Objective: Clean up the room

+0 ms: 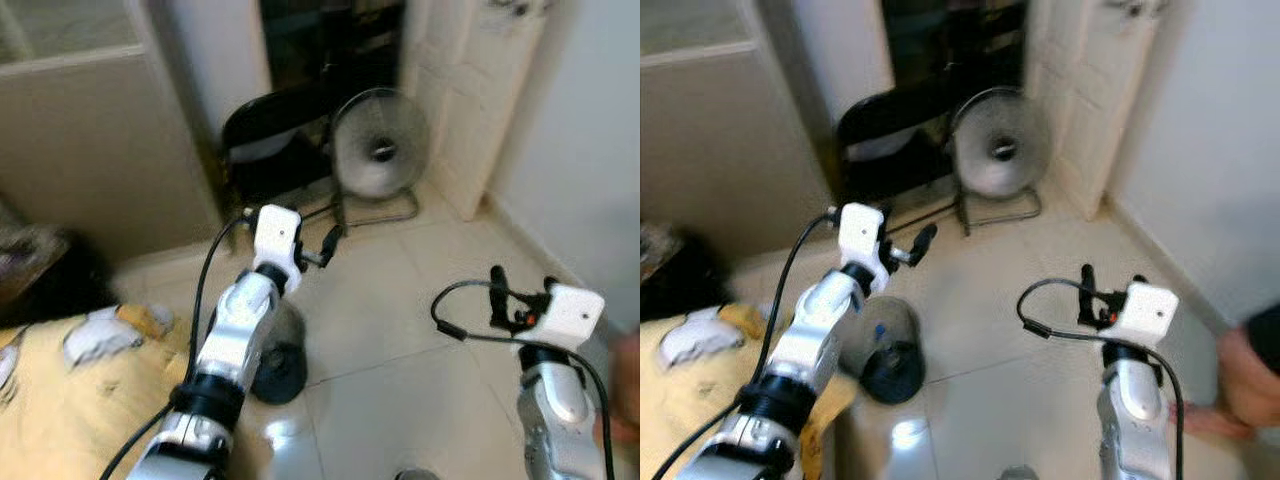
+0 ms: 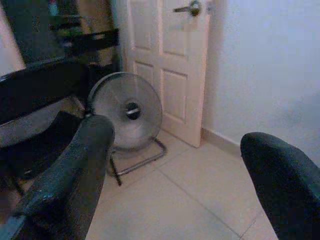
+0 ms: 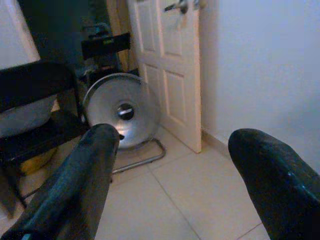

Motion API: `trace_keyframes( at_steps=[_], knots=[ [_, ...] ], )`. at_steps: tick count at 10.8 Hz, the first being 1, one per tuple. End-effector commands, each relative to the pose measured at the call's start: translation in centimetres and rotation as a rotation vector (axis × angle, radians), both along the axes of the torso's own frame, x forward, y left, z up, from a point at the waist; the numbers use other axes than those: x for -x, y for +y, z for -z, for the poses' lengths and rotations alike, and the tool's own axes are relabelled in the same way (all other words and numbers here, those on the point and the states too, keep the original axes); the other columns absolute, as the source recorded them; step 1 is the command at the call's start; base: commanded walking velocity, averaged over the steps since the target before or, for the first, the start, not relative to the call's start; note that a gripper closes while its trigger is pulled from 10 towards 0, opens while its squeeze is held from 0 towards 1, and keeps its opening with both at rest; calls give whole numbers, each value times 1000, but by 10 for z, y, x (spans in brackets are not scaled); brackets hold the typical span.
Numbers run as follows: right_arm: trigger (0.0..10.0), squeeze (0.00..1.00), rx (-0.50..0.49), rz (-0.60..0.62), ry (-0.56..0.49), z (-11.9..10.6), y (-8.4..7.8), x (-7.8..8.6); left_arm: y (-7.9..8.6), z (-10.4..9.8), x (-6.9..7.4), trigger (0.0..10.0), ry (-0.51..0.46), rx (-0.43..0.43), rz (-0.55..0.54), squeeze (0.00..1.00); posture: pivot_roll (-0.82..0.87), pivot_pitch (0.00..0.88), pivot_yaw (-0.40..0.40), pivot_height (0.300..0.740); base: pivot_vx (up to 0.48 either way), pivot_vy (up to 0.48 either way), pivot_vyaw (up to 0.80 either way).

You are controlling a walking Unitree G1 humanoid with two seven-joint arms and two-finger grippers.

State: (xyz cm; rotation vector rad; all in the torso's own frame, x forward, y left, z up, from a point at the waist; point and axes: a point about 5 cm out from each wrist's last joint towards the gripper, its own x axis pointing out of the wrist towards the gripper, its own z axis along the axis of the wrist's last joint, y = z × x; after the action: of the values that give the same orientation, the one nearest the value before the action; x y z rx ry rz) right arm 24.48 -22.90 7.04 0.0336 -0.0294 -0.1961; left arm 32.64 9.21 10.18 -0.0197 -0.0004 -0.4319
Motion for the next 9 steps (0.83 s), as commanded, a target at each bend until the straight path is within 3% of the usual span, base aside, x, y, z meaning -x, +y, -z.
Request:
trace_keyframes(
  at_steps=[1,9],
  knots=[
    [10000,0,4,2,-5,-1,1,-1,0,-6,-1,10000,-21,11,10,0,-158,0,91,740,472,0,0],
    [10000,0,-2,21,-38,-7,-2,-16,0,-15,-8,10000,-37,34,35,0,-155,0,120,740,475,0,0]
  ],
)
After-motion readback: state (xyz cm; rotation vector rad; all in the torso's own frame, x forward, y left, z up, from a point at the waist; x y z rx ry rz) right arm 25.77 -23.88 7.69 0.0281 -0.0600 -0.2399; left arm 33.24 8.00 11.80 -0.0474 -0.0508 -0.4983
